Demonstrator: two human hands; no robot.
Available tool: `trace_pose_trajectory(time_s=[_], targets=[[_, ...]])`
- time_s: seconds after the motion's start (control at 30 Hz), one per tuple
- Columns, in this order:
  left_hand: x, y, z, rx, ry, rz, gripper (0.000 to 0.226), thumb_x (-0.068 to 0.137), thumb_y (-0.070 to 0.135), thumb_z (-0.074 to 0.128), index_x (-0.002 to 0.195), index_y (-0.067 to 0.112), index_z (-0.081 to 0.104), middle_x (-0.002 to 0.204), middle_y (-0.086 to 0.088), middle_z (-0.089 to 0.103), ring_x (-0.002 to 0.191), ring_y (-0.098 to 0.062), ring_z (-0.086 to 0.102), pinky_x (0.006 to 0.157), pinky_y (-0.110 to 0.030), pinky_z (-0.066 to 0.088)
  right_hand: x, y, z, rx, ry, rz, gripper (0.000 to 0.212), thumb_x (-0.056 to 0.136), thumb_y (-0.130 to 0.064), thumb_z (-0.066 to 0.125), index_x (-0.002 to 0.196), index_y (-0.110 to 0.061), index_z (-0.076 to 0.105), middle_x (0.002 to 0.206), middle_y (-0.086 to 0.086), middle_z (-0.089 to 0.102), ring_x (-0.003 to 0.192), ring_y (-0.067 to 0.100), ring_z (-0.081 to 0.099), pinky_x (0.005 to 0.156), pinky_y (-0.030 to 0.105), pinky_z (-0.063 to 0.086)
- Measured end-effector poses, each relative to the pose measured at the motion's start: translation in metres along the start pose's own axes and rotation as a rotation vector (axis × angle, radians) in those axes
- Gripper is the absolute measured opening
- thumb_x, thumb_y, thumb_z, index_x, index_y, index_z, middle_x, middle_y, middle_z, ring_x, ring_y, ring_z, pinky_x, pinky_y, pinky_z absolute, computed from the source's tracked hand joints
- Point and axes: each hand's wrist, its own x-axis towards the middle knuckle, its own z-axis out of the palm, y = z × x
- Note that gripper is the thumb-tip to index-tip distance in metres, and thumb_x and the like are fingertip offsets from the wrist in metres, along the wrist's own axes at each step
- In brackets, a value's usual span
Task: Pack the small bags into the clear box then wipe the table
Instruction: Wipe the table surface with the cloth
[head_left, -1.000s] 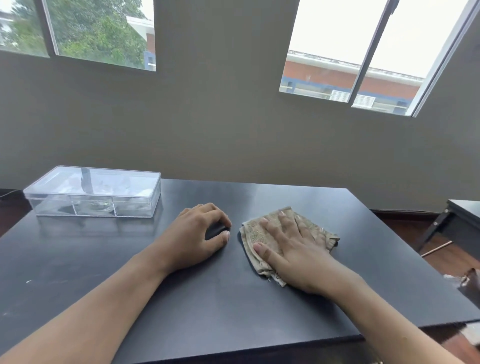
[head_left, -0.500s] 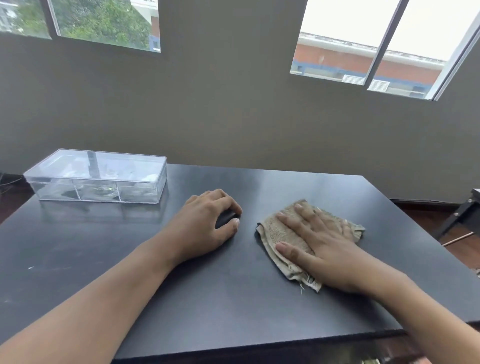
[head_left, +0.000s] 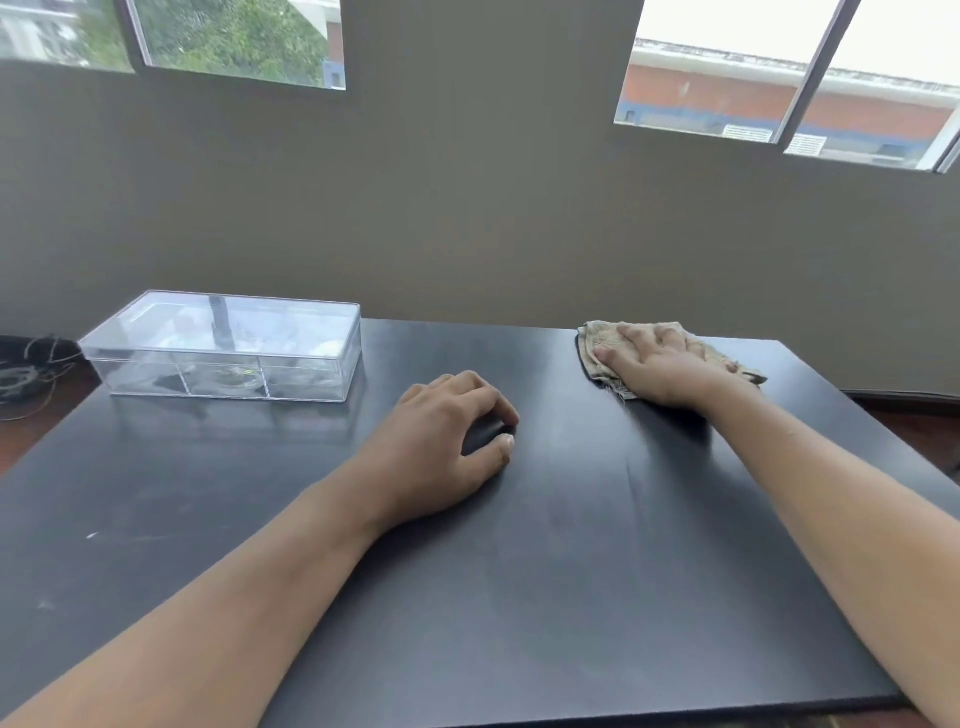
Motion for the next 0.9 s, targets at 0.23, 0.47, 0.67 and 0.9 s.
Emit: trace_pose_trajectory(time_s=[0.23,0.47,0.67,0.9], targets=[[0.001,-0.001,-0.001,0.003,0.003,0.008,0.016,0.095,0.043,0.057,0.109,0.039,0.063,0.113,0.021,0.056,0.114,0.000,0.050,0.107,-0.028,0.033,0.000,-0.009,0.001,-0.009,0.050,0.061,0.100,0.068,-0.097,0.012,0.158,-0.054,0.008,0.173,-0.002,-0.001,0.158,0.033,-0.008,0.118,0.072,-0.007],[0.004,0.000,-0.002,-0.002,0.010,0.008,0.014,0.094,0.045,0.058,0.106,0.041,0.063,0.110,0.024,0.056,0.111,0.002,0.049,0.105,-0.027,0.034,-0.032,-0.010,0.011,-0.002,0.070,-0.005,0.093,0.077,-0.092,0.017,0.159,-0.048,0.010,0.173,0.001,-0.002,0.158,0.031,-0.009,0.121,0.067,-0.004],[0.004,0.000,-0.002,0.015,0.006,0.008,0.016,0.093,0.046,0.057,0.107,0.041,0.062,0.109,0.025,0.056,0.109,0.004,0.049,0.104,-0.028,0.035,-0.099,-0.011,0.025,-0.048,0.075,-0.128,0.089,0.076,-0.094,0.011,0.156,-0.055,0.005,0.173,-0.001,-0.003,0.158,0.029,-0.005,0.119,0.069,-0.004],[0.004,0.002,-0.002,-0.010,0.053,-0.036,0.030,0.092,0.042,0.064,0.121,0.038,0.059,0.110,0.023,0.062,0.110,0.003,0.055,0.106,-0.035,0.042,-0.212,-0.031,0.044,-0.103,0.010,-0.316,0.087,0.079,-0.093,0.007,0.154,-0.054,-0.018,0.172,-0.001,-0.016,0.157,0.027,-0.020,0.123,0.061,-0.011]])
